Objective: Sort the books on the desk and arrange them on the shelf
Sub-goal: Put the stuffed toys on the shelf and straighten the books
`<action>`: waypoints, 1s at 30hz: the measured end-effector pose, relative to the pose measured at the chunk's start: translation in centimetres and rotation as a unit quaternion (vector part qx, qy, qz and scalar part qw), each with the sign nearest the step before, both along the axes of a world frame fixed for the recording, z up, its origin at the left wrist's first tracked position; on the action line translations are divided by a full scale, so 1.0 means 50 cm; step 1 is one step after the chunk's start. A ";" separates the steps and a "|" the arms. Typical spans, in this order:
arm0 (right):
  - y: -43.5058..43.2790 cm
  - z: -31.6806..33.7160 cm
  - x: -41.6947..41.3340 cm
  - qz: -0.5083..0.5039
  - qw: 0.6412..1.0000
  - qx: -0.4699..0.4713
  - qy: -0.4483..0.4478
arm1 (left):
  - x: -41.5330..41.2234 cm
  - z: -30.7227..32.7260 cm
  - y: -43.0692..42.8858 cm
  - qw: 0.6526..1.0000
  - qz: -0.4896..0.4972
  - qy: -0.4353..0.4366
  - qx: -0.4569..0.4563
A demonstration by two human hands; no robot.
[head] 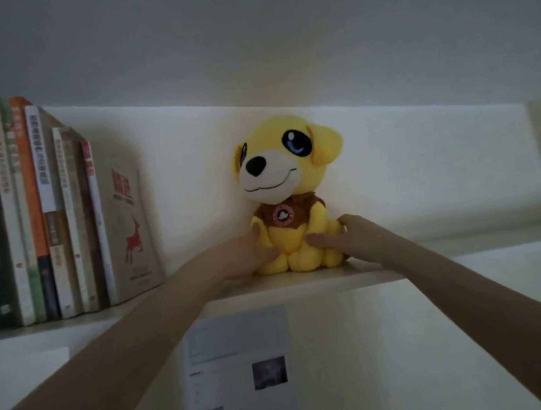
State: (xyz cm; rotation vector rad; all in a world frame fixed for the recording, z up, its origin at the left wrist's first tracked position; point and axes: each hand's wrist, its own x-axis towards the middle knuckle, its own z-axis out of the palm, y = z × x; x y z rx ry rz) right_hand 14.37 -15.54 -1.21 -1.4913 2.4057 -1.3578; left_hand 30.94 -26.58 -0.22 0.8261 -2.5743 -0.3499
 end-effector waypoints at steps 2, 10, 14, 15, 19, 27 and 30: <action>0.004 0.001 0.011 0.013 1.000 0.011 0.000 | 0.010 0.000 0.004 1.000 -0.003 0.015 0.011; 0.071 -0.066 0.131 0.044 0.959 -0.235 0.150 | 0.155 -0.056 0.115 0.952 -0.056 0.290 -0.076; 0.078 -0.193 0.249 0.196 0.929 -0.276 0.152 | 0.276 -0.159 0.174 0.917 -0.112 0.378 -0.063; 0.075 -0.231 0.280 0.218 0.923 -0.274 0.159 | 0.305 -0.189 0.177 0.910 -0.106 0.396 -0.061; 0.060 -0.395 0.384 0.305 0.910 -0.247 0.135 | 0.417 -0.339 0.170 0.899 -0.031 0.436 -0.033; -0.023 -0.728 0.561 0.453 0.877 0.060 -0.146 | 0.644 -0.709 0.125 0.902 0.247 0.336 0.112; -0.070 -0.804 0.612 0.435 0.863 0.152 -0.206 | 0.714 -0.836 0.099 0.886 0.307 0.294 0.186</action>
